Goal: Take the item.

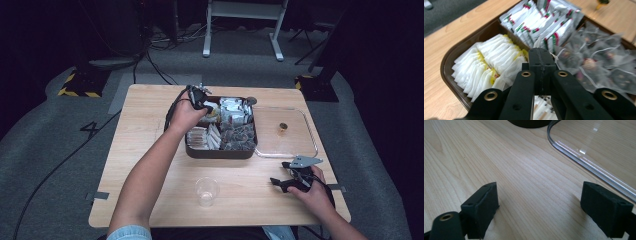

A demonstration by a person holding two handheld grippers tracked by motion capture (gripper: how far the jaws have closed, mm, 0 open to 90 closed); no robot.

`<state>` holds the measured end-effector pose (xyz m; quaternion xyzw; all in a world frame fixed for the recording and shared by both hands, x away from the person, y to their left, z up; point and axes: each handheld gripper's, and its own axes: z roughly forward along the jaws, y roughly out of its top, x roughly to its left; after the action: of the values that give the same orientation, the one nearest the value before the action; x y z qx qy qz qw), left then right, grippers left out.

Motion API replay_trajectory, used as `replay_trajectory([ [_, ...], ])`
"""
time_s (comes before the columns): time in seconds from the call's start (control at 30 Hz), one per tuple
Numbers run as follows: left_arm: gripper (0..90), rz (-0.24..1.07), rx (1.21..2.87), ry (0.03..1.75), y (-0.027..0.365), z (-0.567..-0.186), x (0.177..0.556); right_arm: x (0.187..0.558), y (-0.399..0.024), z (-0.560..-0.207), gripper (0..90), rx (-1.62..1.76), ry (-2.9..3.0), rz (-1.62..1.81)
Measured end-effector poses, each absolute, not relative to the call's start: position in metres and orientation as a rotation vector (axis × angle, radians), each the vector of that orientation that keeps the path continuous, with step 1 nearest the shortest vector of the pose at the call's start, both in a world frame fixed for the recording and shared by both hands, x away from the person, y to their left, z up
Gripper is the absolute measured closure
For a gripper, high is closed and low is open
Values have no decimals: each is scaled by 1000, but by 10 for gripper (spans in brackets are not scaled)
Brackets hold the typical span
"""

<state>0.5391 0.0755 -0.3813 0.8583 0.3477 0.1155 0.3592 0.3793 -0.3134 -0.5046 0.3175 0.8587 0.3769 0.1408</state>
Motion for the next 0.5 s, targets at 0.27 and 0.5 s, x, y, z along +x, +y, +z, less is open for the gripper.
replay_trajectory([
  [0.27, 900, 293, 2162, 865, 80, -357, 514, 379, -313, -505, 148, 917, 2480, 1088],
  [0.5, 900, 317, 2121, 814, 86, -338, 480, 379, -313, -505, 148, 917, 2480, 1088],
])
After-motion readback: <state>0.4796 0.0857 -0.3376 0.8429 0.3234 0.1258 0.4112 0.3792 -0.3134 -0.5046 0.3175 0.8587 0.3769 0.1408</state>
